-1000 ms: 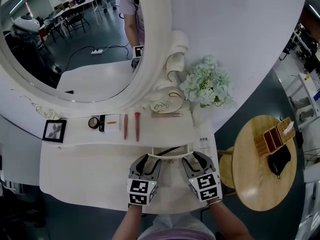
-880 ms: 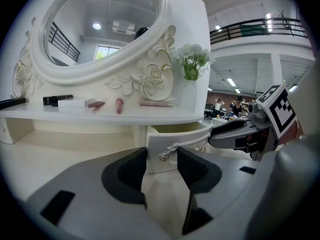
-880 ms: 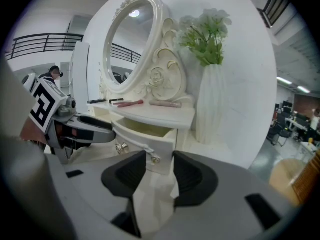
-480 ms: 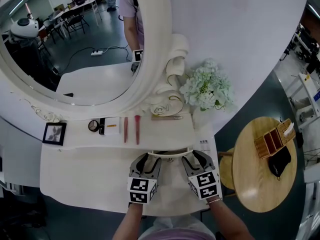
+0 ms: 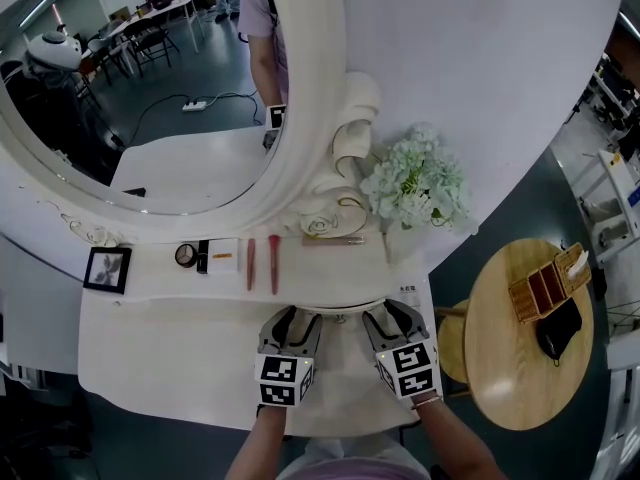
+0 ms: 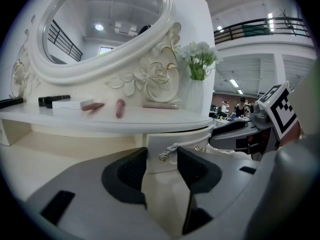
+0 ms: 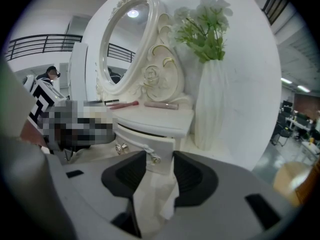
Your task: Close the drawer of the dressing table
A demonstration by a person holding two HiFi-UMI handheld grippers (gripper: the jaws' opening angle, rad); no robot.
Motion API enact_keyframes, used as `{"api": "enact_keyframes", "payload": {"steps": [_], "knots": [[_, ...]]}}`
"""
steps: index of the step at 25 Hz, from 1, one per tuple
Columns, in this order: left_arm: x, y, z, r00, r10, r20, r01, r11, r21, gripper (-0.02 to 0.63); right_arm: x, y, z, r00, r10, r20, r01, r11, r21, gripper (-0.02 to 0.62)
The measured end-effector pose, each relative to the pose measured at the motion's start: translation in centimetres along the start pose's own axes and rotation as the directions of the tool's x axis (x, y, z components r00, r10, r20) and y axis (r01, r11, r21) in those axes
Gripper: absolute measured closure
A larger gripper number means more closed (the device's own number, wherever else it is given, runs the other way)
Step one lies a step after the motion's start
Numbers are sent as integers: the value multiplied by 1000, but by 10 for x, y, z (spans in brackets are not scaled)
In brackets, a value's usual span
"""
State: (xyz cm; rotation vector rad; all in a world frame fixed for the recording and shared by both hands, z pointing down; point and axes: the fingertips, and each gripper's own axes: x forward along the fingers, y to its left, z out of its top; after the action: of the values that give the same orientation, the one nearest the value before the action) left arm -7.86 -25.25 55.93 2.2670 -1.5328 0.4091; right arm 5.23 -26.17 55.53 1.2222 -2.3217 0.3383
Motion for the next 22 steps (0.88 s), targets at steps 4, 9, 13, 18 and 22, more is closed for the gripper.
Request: {"api": "enact_keyframes", "payload": {"steps": [4,9,13,18,22], "knots": [[3,1,1,1000,9,6,-9,1000,-4,411,3,-2,1,1000,-1,3,1,1000,0,419],[5,3,2,1000,14,9,-14,1000,-3,411,6,-4,2,1000,-2,6,2,1000,4,419],[8,5,4,1000,24,9,-24,1000,-9,413,9,-5,4,1000,-7,11,7,1000,9,419],[11,6,5,1000,24,12,-24,1000,-11,413,11,-7,5,1000,-11,13,11,1000,12,420],[13,7,6,999,29,14,-29,1000,-13,413,13,-8,6,1000,-9,15,9,1000,11,422]]}}
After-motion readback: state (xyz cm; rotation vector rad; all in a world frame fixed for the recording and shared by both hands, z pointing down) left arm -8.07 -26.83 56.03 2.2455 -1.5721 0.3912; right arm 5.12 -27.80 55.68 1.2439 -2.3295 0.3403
